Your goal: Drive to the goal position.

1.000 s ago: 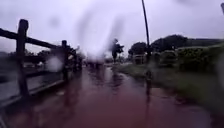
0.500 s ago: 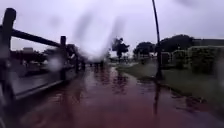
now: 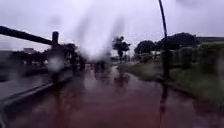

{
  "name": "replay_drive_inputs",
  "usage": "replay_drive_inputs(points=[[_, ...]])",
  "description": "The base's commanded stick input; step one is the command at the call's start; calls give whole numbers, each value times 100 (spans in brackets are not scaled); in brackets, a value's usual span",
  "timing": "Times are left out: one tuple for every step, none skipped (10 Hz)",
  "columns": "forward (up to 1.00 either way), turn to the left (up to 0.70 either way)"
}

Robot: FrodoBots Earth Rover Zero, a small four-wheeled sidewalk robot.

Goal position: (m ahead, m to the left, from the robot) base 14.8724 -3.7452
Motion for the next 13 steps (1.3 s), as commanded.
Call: replay_drive_inputs(points=[[97, 1], [97, 1], [97, 1], [97, 1], [97, 2], [97, 13], [97, 35], [97, 40], [97, 6], [97, 4], [97, 2], [97, 1], [97, 1]])
